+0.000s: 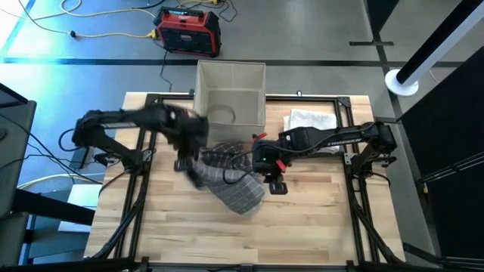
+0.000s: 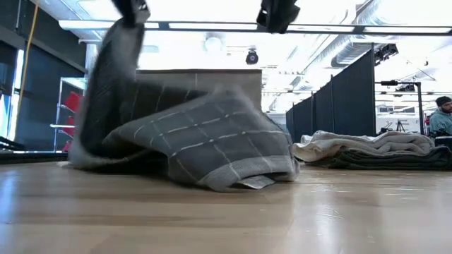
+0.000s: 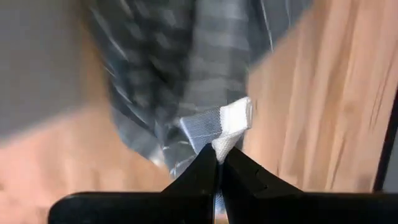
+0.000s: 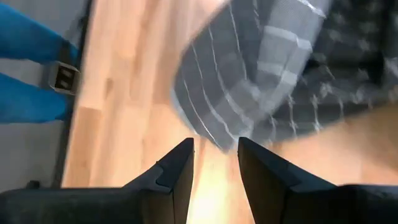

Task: Fold towel
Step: Fold the gray patterned towel

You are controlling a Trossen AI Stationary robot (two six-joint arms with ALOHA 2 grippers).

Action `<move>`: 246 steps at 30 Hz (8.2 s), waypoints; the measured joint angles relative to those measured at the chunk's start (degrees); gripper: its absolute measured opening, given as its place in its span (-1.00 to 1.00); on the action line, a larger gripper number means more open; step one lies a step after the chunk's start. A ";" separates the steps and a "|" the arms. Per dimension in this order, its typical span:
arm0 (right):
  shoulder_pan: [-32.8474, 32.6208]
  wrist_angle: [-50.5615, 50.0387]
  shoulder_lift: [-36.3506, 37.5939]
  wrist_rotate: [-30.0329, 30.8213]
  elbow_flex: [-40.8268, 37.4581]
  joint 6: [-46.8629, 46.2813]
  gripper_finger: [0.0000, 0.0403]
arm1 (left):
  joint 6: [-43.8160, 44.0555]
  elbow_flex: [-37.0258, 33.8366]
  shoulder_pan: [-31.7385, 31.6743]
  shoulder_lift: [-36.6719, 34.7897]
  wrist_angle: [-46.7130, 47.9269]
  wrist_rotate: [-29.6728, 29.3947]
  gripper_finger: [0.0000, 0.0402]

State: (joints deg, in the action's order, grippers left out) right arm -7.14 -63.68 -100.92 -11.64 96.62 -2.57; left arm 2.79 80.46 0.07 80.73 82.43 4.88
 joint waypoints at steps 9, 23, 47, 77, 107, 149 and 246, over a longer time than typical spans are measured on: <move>-0.04 9.94 0.76 -7.79 -15.82 -3.26 -0.45 | 14.73 -14.08 12.02 -0.98 0.73 -0.39 -1.00; 2.32 47.37 0.81 -2.70 -36.59 -20.31 -0.44 | 25.54 -18.92 16.97 -6.37 0.32 -0.52 -1.00; 4.48 64.58 0.42 -11.96 -45.81 -28.57 -0.44 | 25.59 -18.92 16.81 -6.43 -4.34 -0.47 -1.00; 1.66 70.51 -4.48 -19.68 -45.77 -32.08 -0.44 | 24.36 -18.87 16.79 -6.40 -4.81 -3.03 -1.00; -0.21 75.52 -6.66 -21.95 -45.70 -34.77 0.19 | 23.07 -18.87 16.79 -6.40 -6.06 -3.00 -1.00; -1.99 43.72 21.00 0.98 -43.01 -34.14 -1.00 | 28.19 -6.88 16.79 -6.83 -5.68 -18.44 -1.00; -18.10 -16.78 24.03 67.68 -6.89 -40.68 -1.00 | -21.09 11.52 -3.21 -7.08 -21.31 -25.02 -1.00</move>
State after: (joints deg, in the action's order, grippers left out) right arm -25.24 -80.46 -76.89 56.05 89.73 -43.25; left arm -18.30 91.98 -3.14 73.65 61.12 -20.15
